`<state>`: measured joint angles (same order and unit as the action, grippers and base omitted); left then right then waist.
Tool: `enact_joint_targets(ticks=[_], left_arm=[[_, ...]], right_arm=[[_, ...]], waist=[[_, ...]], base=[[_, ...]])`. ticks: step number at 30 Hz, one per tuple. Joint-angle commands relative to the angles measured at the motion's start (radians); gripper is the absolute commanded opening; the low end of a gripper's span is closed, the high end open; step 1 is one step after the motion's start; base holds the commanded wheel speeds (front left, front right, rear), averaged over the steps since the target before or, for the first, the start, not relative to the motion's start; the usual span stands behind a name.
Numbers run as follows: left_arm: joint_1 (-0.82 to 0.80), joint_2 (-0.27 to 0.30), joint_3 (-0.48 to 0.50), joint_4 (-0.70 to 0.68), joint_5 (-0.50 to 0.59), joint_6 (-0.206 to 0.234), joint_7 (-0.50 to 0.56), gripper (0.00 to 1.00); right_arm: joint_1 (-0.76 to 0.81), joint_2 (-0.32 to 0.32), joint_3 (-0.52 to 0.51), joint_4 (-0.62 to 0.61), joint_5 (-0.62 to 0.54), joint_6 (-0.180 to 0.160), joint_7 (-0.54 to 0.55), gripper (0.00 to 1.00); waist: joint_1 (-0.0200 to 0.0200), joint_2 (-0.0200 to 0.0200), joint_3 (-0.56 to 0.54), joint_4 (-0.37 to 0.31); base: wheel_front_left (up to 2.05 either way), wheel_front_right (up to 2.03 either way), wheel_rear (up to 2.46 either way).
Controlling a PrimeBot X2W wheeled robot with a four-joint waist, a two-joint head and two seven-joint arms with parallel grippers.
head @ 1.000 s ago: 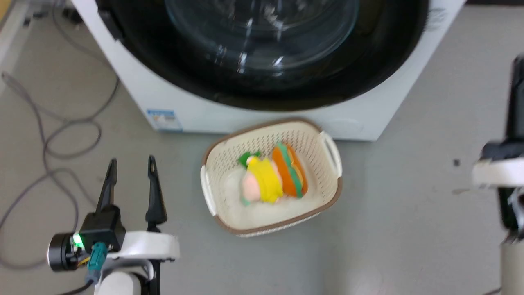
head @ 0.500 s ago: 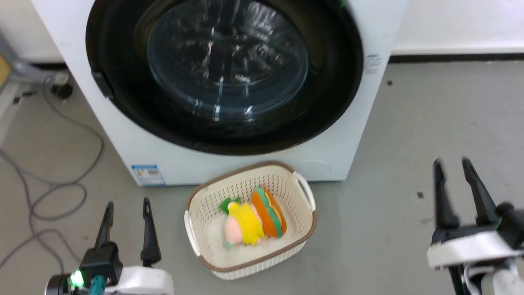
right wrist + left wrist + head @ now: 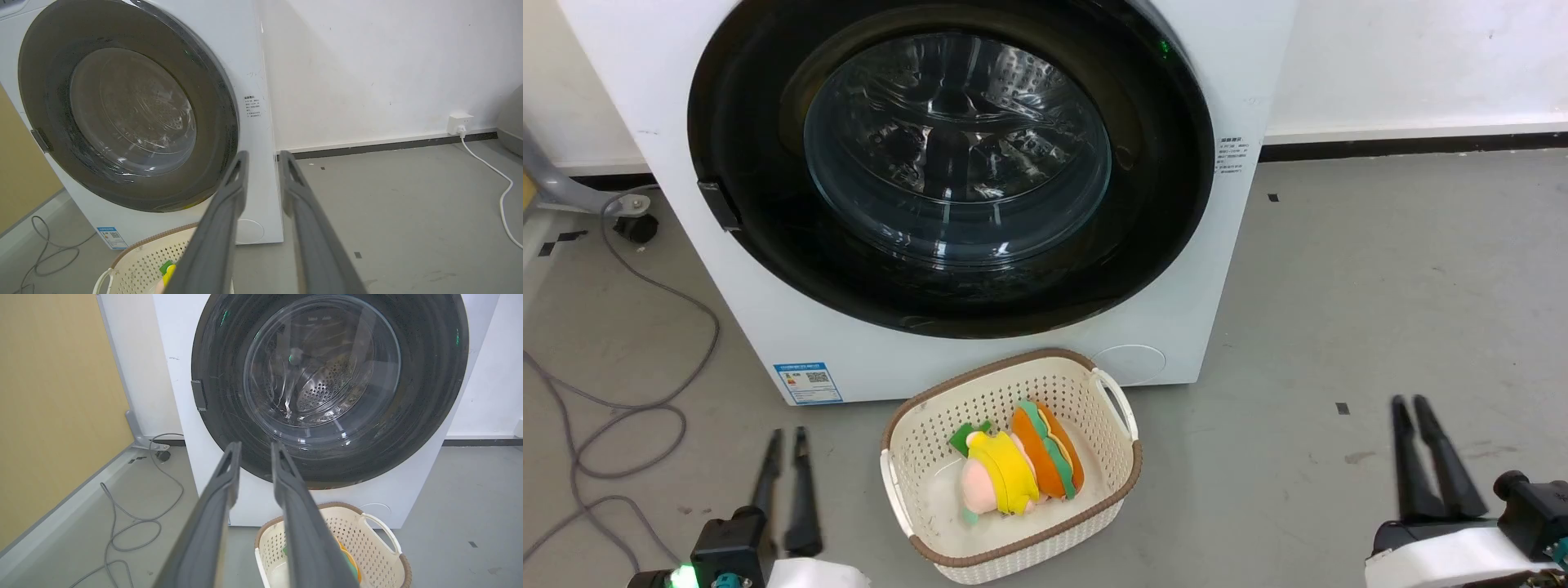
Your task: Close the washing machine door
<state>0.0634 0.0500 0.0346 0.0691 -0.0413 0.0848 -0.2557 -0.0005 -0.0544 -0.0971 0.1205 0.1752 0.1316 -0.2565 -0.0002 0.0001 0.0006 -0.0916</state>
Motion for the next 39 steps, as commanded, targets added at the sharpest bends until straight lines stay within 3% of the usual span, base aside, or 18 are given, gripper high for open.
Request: enact_joint_targets(ticks=[1,39], left_arm=[[-0.001,0.0,0.0,-0.001,0.0,-0.001,0.002,0.0],[-0.02,0.0,-0.011,-0.022,0.013,-0.026,0.08,0.0]], right_arm=[[0.0,0.0,0.001,-0.001,-0.001,0.0,0.002,0.0],[0.0,0.001,0.03,-0.038,-0.055,0.0,0.08,0.0]], waist=[[0.0002,-0.0001,0.0,0.001],[0.0002,-0.0001,0.0,0.029]], base=[[0.0,0.0,0.0],[0.0,0.0,0.0]])
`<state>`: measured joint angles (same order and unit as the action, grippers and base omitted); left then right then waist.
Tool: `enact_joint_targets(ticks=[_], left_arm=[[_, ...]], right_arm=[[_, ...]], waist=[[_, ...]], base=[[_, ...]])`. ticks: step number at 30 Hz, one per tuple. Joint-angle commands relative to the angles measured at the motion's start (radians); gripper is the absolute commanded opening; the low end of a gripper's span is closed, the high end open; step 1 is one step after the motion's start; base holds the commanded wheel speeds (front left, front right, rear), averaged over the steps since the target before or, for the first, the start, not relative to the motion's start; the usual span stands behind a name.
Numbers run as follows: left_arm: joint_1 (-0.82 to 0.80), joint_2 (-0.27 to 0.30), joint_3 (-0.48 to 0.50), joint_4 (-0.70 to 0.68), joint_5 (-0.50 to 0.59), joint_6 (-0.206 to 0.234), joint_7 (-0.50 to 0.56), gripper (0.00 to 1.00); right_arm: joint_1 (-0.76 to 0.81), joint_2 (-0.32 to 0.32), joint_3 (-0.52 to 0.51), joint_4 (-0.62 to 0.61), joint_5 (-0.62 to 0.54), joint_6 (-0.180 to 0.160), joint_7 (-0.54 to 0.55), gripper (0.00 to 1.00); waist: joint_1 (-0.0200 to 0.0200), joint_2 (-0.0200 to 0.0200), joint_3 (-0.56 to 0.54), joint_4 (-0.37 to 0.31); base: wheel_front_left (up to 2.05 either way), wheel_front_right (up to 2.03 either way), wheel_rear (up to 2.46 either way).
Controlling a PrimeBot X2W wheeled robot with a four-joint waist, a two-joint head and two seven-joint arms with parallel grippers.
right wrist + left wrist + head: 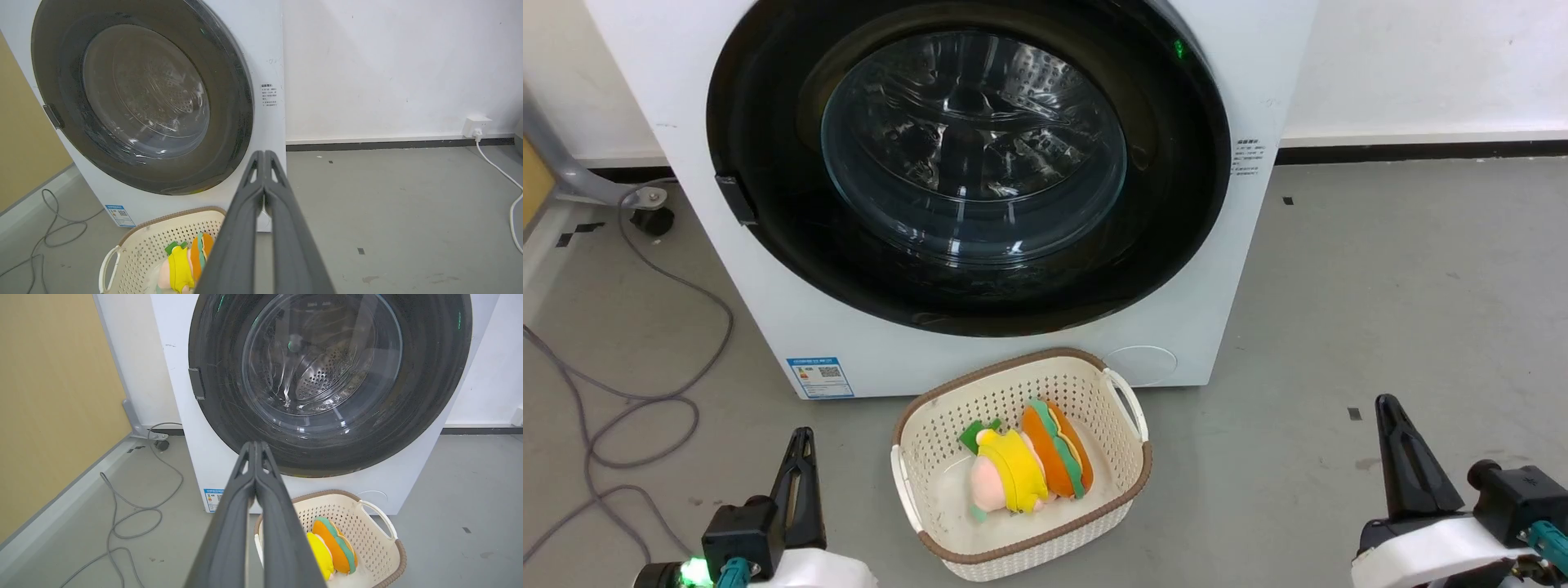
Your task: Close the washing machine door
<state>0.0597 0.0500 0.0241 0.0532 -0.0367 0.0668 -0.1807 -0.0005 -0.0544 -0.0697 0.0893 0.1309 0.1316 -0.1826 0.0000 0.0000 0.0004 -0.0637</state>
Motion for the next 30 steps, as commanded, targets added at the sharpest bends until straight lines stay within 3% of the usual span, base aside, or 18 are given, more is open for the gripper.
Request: enact_joint_targets(ticks=[1,30], left_arm=[[-0.017,0.0,0.0,-0.006,0.009,-0.009,0.007,0.0],[-0.031,0.0,-0.008,-0.022,0.018,-0.028,0.064,0.0]], right_arm=[[0.0,0.001,0.004,-0.007,-0.012,0.0,0.008,0.0],[0.0,0.002,0.025,-0.034,-0.051,-0.001,0.066,0.0]], waist=[[0.0,0.0,0.0,0.001],[0.0,0.0,0.0,0.022]], base=[[0.0,0.0,0.0],[0.0,0.0,0.0]])
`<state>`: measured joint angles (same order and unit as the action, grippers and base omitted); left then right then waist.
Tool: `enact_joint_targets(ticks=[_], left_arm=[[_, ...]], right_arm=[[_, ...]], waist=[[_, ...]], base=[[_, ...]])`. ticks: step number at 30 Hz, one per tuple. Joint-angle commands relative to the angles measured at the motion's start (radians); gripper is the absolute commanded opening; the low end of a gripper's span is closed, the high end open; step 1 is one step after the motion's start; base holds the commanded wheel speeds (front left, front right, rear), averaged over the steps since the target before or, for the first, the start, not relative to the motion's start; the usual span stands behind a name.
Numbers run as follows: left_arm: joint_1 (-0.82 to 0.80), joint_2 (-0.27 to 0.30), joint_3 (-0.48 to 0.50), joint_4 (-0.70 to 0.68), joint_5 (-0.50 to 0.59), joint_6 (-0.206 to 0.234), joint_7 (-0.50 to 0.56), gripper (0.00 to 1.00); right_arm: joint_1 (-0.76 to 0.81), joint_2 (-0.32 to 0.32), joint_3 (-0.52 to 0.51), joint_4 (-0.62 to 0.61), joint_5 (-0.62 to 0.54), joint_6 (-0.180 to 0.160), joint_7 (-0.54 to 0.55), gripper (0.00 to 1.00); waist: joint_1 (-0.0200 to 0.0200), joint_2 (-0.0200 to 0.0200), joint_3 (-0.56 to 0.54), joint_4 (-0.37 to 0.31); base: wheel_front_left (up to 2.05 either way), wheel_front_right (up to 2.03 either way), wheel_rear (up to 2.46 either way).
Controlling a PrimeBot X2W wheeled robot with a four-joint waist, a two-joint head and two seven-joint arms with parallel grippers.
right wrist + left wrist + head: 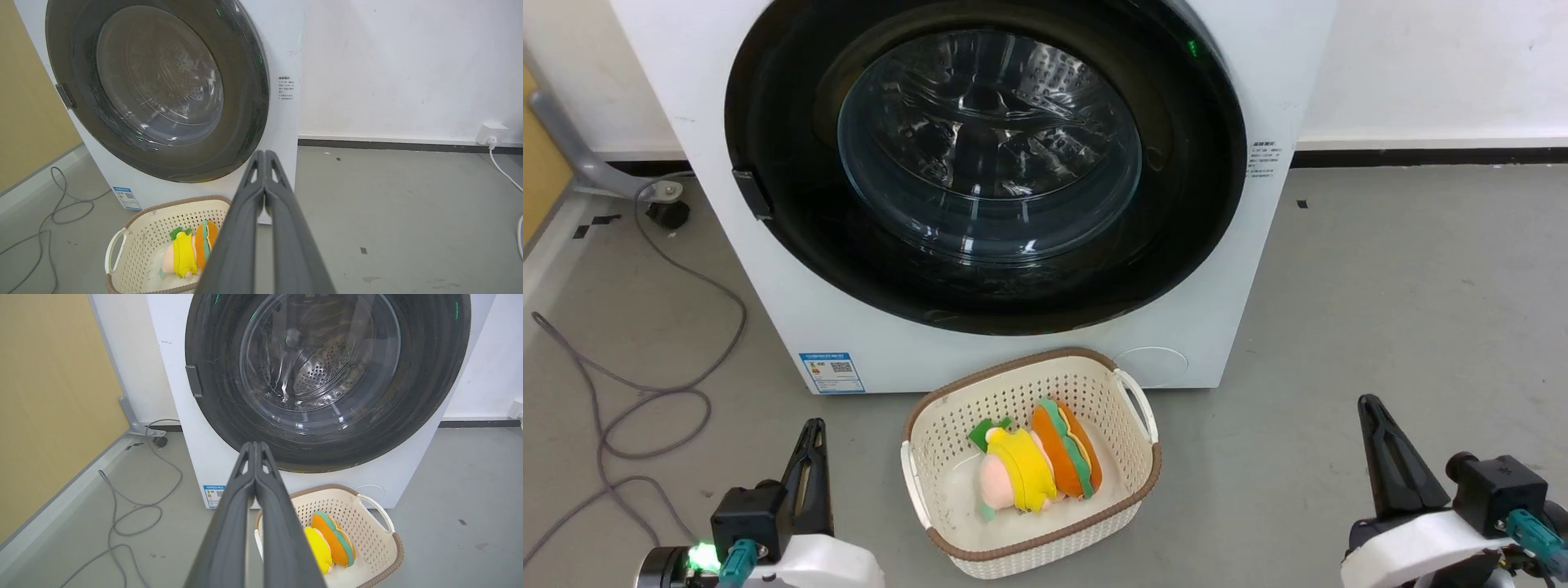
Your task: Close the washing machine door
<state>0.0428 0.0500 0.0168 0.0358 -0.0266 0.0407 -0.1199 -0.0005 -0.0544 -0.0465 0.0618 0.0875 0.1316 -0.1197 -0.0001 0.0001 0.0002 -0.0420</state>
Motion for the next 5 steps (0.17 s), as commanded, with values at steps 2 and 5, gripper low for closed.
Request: enact_joint_targets(ticks=[2,5], left_arm=[[-0.015,0.0,-0.001,-0.005,0.008,-0.003,0.007,0.0],[-0.016,0.0,-0.002,-0.007,0.009,-0.005,0.014,0.0]], right_arm=[[0.0,0.002,0.004,-0.009,-0.01,-0.001,0.007,0.0],[0.0,0.002,0.006,-0.012,-0.015,-0.001,0.013,0.0]], waist=[[0.0001,-0.0001,0.0,0.002],[0.0001,-0.0001,0.0,0.004]], base=[[0.0,0.0,0.0],[0.0,0.0,0.0]])
